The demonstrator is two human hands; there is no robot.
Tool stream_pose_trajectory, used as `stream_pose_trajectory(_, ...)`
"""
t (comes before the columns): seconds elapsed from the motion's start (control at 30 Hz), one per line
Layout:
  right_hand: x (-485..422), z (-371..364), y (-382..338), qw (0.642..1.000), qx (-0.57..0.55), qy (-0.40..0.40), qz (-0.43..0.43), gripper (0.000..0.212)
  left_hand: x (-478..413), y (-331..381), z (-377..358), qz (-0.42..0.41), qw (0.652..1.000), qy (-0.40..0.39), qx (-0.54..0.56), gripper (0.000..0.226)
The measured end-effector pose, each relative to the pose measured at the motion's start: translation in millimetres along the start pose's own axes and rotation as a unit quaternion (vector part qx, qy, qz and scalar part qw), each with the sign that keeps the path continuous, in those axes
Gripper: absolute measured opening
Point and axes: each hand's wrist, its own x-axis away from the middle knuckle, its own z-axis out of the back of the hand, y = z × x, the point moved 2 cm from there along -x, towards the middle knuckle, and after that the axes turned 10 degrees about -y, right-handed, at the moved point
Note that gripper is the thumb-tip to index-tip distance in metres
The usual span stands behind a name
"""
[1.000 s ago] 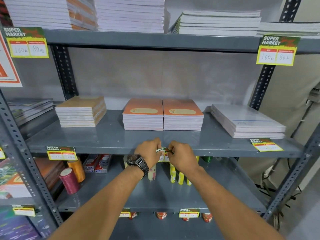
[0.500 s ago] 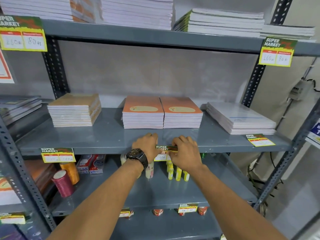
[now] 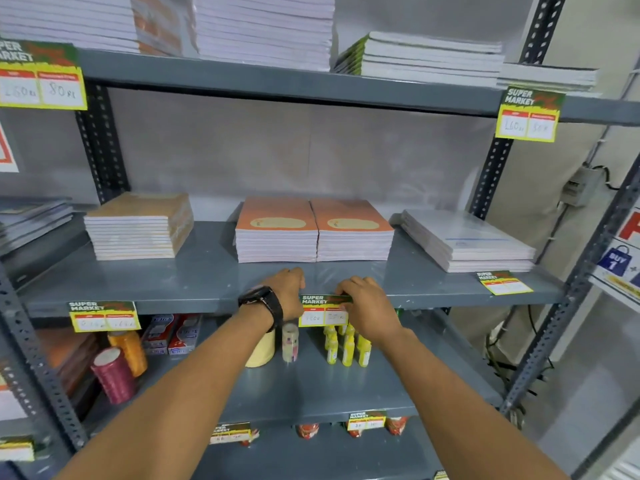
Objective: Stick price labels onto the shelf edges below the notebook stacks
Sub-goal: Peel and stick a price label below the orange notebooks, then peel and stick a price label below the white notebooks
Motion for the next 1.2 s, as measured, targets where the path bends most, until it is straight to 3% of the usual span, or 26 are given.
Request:
stream_pose_trajectory(0.07, 6.7, 10.4, 14.2, 0.996, -0.089, -0.014, 0.009, 0.029, -4.4, 16.9, 3.1, 0.010, 1.000, -0.017, 0.018, 0.038)
stream_pose_trajectory(0.13, 18.8, 27.9, 37.7, 0.988, -0.153, 0.023, 0.013, 0.033, -12.2, 44.6, 4.2, -0.002, 0.999, -0.014, 0.034, 0.037)
stream_pose_trajectory(0.23, 40.4, 62.7, 96.1, 0.977, -0.182, 0.101, -0.038, 0.031, -30.6, 101.5, -2.7, -0.036, 0.997, 0.004, 0.074, 0.031)
stream_pose_trajectory(0.47, 73.1, 139.4, 255.8, 0.954, -0.177, 0.178, -0.165, 0.026, -88.9, 236.6, -52.5, -0.066, 0.983, -0.036, 0.166, 0.018)
stream_pose_trajectory(0.57, 75.2, 155.6, 306.0, 0.949, -0.169, 0.141, -0.227, 0.019, -108.7, 276.3, -75.3, -0.048, 0.980, -0.038, 0.188, 0.020)
stream_pose_trajectory(0.7, 72.3, 157.5, 344.7, 0.951, -0.143, 0.016, -0.274, 0.047, -127.4, 309.5, -93.7, -0.024, 0.979, -0.026, 0.200, 0.025)
stream_pose_trajectory(0.77, 69.1, 155.2, 352.9, 0.954, -0.148, -0.007, -0.261, 0.054, -133.6, 321.3, -98.7, -0.016, 0.980, -0.019, 0.198, 0.025)
stream_pose_trajectory(0.93, 63.5, 153.4, 360.0, 0.960, -0.175, -0.017, -0.217, 0.062, -141.6, 343.2, -107.7, 0.006, 0.974, 0.017, 0.226, 0.026)
stream_pose_trajectory(1.2, 62.8, 154.5, 362.5, 0.919, -0.333, 0.008, -0.209, 0.060, -154.6, 356.4, -112.3, 0.004, 0.928, 0.044, 0.370, 0.025)
